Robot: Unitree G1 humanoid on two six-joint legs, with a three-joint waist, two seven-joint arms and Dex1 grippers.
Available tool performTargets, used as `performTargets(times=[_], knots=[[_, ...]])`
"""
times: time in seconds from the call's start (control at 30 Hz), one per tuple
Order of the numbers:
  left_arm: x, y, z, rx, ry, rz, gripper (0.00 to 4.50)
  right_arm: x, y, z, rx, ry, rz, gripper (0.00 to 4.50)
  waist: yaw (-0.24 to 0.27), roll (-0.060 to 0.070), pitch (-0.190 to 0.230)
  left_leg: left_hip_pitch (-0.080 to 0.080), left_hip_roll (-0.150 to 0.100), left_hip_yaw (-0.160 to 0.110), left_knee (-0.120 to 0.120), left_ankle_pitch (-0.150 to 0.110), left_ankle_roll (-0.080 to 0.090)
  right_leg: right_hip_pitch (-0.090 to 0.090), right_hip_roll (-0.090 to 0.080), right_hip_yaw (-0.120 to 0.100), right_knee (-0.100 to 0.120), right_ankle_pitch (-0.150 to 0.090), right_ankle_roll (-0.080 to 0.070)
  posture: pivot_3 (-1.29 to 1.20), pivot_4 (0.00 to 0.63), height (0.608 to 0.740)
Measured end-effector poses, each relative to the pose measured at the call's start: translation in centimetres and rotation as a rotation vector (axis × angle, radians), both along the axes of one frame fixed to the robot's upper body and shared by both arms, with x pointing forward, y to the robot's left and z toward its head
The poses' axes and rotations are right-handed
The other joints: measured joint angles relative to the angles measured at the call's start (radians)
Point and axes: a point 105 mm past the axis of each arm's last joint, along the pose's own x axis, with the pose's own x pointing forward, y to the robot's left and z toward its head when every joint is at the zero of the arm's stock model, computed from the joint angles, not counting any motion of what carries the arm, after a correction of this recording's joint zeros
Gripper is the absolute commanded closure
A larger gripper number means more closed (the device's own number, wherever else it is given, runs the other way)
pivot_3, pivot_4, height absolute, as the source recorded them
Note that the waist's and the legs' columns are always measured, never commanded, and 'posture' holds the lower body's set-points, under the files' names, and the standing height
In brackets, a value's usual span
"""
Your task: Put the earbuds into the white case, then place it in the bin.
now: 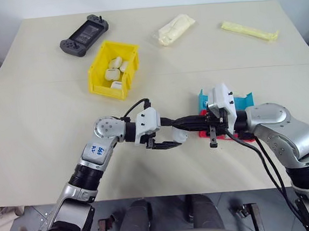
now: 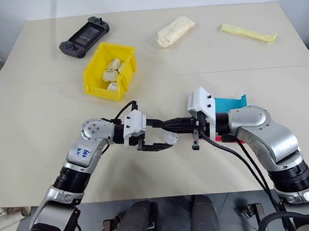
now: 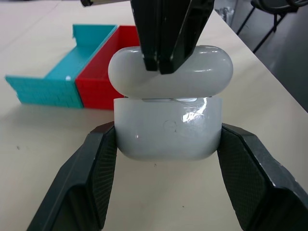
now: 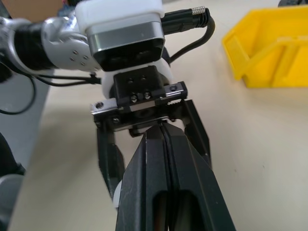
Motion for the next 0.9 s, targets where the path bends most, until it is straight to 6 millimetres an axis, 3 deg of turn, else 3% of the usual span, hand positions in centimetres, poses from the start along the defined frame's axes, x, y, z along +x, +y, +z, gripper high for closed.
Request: performTargets(times=[0.27,0.3,0.37,0.5,0.6,0.7,0.77,0.9], knots=[[-0.2,0.8,1.1,-0.077,-0.021,0.024,1.73,-0.3,-4.9,-2.7,-0.036,0.072,-0.115,4.49,0.002,0.0,0.0,0.0,0.0,0.0,0.0,0.0,0.0,0.0,0.0,0.0,0.0,0.0,0.0,0.0,0.15,0.74],[-0.2,1.1,1.4,-0.096,-0.014,0.042,1.73,-0.5,-5.6,-2.8,-0.025,0.08,-0.133,4.32,0.001,0.0,0.0,0.0,0.0,0.0,0.0,0.0,0.0,0.0,0.0,0.0,0.0,0.0,0.0,0.0,0.15,0.74],[-0.1,1.9,1.6,-0.143,0.011,0.088,1.73,-0.6,-7.0,-2.5,0.007,0.08,-0.182,3.96,0.0,0.0,0.0,0.001,0.0,0.0,0.0,0.0,0.0,0.0,0.0,0.0,0.0,0.0,0.0,0.0,0.15,0.74],[0.0,3.8,1.1,-0.21,0.086,0.206,1.73,-0.4,-9.5,-1.9,0.033,0.048,-0.28,2.63,-0.002,0.0,0.0,0.001,0.001,0.001,0.0,0.0,0.0,0.0,0.0,0.001,0.001,0.0,0.0,0.0,0.15,0.74],[0.6,7.2,0.5,-0.283,0.178,0.398,1.73,-0.9,-10.0,-2.4,0.028,0.024,-0.302,1.67,-0.002,0.0,0.0,0.001,0.001,0.001,0.0,0.0,0.0,0.0,0.0,0.001,0.001,0.0,0.0,0.0,0.15,0.74],[1.2,10.4,0.7,-0.363,0.197,0.576,1.73,-1.2,-10.1,-1.3,0.118,-0.078,-0.319,0.67,0.001,0.0,0.0,0.001,0.001,0.001,0.0,0.0,0.0,0.0,0.0,0.001,0.001,0.0,0.0,0.0,0.15,0.74],[2.4,12.4,2.5,-0.499,0.153,0.723,1.73,-1.9,-9.7,-0.3,0.186,-0.154,-0.304,0.03,0.01,-0.001,0.0,0.001,0.001,-0.001,0.001,0.0,0.0,0.002,0.0,0.0,0.001,0.0,0.0,0.0,0.15,0.74],[5.3,15.6,7.5,-0.676,0.005,0.906,1.73,-2.5,-9.2,-0.3,0.236,-0.181,-0.301,0.03,0.02,-0.004,0.0,0.002,0.0,-0.001,0.002,0.0,0.0,0.002,0.0,0.001,0.001,0.0,0.0,0.0,0.15,0.74]])
